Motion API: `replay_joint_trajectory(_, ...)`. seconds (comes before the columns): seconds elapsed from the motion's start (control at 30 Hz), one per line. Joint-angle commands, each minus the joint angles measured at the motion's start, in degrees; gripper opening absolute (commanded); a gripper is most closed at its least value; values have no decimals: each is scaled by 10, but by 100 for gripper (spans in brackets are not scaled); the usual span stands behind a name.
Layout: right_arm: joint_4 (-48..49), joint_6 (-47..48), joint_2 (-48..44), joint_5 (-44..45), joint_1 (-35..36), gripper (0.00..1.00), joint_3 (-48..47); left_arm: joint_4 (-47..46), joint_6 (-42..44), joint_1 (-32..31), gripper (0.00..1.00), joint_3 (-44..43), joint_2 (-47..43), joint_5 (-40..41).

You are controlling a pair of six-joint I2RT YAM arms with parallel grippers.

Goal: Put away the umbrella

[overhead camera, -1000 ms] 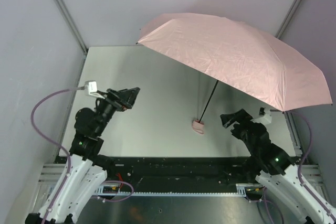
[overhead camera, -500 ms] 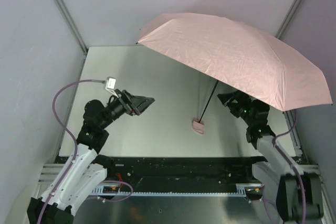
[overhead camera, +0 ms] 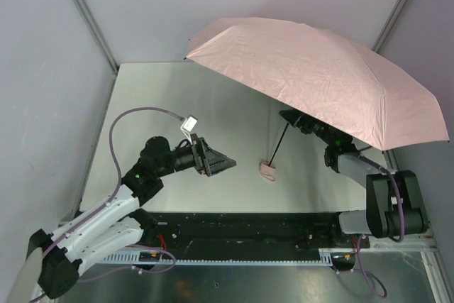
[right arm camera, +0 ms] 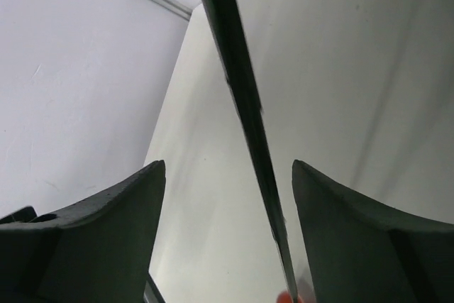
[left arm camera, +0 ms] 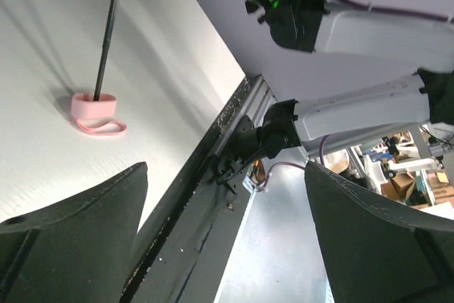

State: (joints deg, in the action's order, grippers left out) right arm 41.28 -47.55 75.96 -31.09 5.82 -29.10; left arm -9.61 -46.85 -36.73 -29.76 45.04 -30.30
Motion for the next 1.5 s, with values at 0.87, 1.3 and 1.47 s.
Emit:
replay_joint_trajectory(0.87, 122, -158, -1, -37, 314, 0, -158, -8, -12, -67, 99, -7, 17, 23)
replay_joint_trajectory(1.3, 27, -98, -78, -31, 365, 0, -158, 30, 40, -92, 81, -36, -8, 76)
replay_joint_trajectory(1.47, -124, -12, -160, 20, 383, 0, -157, 70, 49, -92, 97, -25, -114, 159)
